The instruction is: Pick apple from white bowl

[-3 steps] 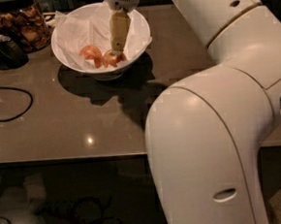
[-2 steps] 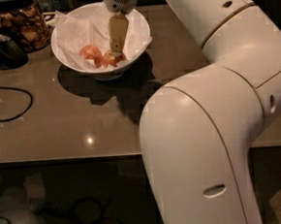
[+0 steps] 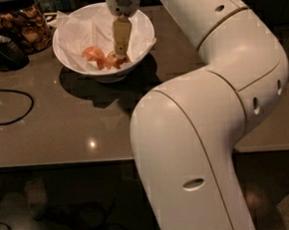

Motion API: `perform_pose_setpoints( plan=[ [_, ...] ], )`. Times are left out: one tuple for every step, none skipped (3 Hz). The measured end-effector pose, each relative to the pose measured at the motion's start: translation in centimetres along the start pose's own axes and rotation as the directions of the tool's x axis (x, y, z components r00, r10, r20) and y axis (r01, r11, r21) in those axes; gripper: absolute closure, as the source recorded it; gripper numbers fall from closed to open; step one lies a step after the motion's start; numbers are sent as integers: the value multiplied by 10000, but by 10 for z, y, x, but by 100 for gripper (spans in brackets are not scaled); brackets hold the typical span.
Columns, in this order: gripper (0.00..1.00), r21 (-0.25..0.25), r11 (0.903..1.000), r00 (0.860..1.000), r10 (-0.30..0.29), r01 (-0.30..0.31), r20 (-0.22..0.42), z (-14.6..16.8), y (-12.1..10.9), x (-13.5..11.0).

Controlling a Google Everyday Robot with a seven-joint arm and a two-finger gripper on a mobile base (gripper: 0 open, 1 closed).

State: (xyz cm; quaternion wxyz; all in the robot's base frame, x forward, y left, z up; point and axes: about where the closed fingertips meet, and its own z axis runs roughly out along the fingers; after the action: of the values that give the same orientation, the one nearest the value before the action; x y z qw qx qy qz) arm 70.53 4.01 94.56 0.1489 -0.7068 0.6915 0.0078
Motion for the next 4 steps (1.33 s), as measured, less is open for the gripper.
perform_pose_setpoints(
  plan=[
    [22, 30, 10000, 9999, -16, 17, -140, 10, -9, 2],
    [22, -32, 10000, 9998, 8, -8, -183, 19, -14, 2],
    [23, -195, 9997, 9998, 119, -122, -157, 28, -15, 3],
    [23, -354, 9991, 9996, 236, -242, -151, 34, -14, 5]
  ],
)
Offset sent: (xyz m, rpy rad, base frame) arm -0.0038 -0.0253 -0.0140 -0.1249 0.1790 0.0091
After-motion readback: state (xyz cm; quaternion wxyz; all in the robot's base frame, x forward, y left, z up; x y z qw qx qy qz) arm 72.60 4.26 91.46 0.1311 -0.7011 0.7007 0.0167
